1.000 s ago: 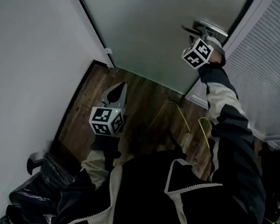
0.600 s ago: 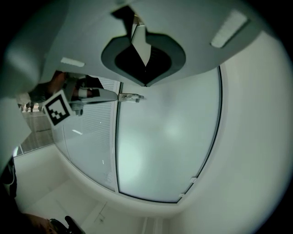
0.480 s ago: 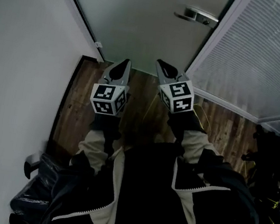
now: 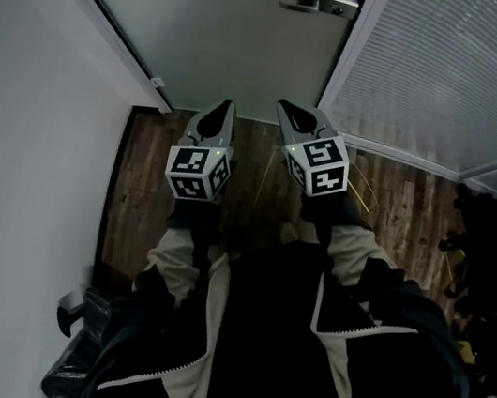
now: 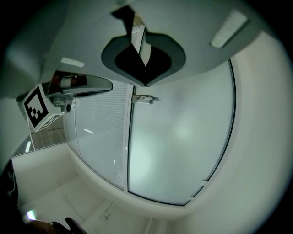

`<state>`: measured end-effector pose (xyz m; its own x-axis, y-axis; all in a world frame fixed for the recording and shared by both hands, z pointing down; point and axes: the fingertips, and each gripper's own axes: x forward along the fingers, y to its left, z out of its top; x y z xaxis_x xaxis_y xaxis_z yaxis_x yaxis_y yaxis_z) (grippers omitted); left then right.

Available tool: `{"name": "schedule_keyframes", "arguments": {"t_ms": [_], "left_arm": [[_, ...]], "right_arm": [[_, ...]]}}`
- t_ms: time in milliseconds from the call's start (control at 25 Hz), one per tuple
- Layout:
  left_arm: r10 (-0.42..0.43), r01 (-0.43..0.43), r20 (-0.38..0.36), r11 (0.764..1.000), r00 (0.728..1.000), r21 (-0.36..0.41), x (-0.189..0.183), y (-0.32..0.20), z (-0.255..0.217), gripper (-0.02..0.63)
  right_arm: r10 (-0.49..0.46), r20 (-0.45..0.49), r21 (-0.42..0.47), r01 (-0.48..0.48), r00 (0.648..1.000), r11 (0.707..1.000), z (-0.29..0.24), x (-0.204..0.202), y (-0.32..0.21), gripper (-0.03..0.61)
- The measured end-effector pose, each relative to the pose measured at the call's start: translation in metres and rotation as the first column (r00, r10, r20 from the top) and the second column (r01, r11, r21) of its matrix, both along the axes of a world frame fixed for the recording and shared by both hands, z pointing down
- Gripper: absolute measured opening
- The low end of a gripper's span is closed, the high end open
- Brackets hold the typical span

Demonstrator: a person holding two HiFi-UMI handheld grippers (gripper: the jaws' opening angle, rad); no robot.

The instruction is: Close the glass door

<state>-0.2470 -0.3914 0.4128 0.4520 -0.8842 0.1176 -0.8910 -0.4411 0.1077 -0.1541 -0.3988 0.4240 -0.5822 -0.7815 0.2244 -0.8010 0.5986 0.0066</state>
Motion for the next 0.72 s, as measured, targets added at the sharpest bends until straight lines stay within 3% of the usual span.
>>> {"name": "schedule_keyframes", "arguments": {"t_ms": [720], "left_arm": [[-0.016,0.016,0.006,1.000,1.000,0.015,0.016,0.000,-0.010,0.002]], "right_arm": [[-0.022,-0.001,0.032,0.022,1.000,0.999,-0.015,0.008,0.000,0.002]]}}
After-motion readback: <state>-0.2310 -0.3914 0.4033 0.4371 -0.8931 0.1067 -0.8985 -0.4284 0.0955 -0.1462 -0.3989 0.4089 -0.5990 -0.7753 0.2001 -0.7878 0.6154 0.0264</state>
